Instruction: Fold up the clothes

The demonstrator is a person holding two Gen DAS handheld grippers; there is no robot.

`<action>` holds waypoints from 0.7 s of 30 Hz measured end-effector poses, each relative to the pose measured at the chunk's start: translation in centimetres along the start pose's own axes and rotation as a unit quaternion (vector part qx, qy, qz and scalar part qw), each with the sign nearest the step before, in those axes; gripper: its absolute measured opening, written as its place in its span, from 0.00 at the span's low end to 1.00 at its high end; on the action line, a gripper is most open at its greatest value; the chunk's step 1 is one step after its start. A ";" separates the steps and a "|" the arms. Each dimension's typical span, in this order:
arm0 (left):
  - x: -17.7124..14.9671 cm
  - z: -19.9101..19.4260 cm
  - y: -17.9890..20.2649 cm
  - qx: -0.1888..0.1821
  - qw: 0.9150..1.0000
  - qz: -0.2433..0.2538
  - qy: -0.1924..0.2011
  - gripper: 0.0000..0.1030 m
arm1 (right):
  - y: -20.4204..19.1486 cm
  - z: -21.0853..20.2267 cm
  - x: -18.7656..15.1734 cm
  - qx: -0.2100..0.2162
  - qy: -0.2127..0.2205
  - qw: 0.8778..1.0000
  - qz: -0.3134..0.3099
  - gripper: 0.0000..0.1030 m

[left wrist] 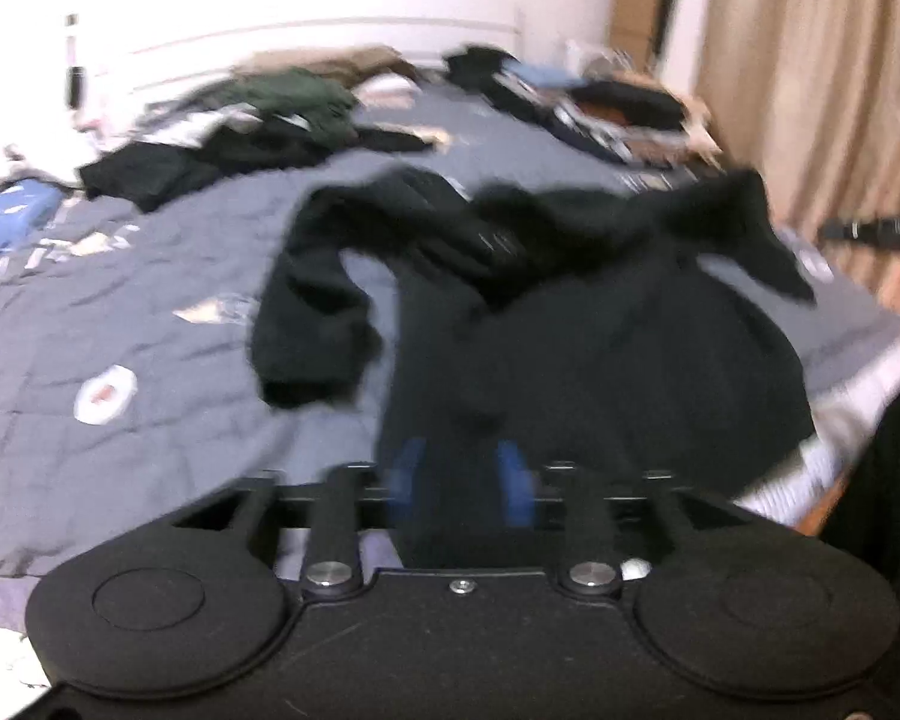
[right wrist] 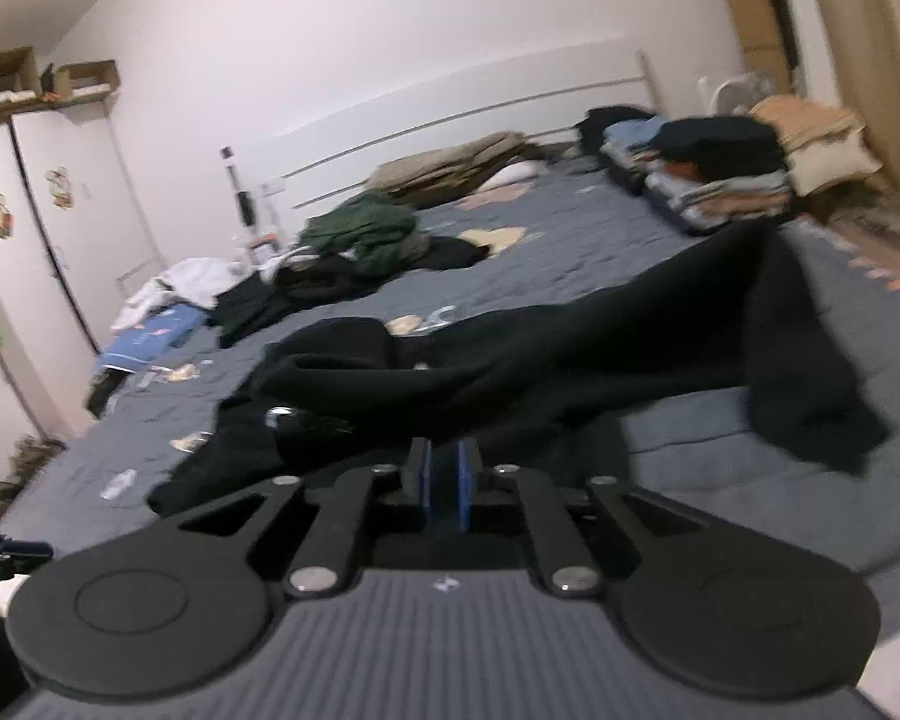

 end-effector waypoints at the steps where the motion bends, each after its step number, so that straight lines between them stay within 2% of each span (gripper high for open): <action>1: 0.3 0.1 -0.7 0.010 1.000 -0.004 0.010 0.54 | -0.5 0.9 0.2 0.011 0.001 1.000 0.004 0.15; 3: 0.9 0.8 -2.3 0.031 0.999 -0.023 0.017 0.54 | -2.1 3.3 0.8 0.039 0.003 0.999 0.010 0.21; 6: 1.5 3.7 -4.7 0.060 0.997 -0.057 0.007 0.56 | -4.6 6.7 1.6 0.067 -0.004 0.998 0.010 0.30; 12: 1.3 10.2 -8.9 0.074 0.990 -0.119 -0.026 0.57 | -8.5 13.1 2.6 0.122 -0.027 0.992 -0.007 0.35; 14: 1.2 11.7 -9.8 0.079 0.987 -0.133 -0.030 0.64 | -9.4 14.7 2.7 0.127 -0.034 0.991 -0.016 0.36; 19: 0.8 15.4 -11.9 0.092 0.981 -0.167 -0.040 0.65 | -9.7 17.3 2.1 0.134 -0.036 0.990 -0.009 0.38; 21: 0.4 16.5 -12.4 0.076 0.978 -0.190 -0.045 0.65 | -9.4 17.9 1.7 0.136 -0.043 0.990 -0.004 0.38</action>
Point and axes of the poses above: each gripper's, at about its wrist camera, not at the fingertips, and z roughly the way its jaws point, y to its right, x to its top, the point moved 1 cm from there along z, roughly the way its jaws point, and after that the axes turned 6 degrees about z, right-handed, at the moved point
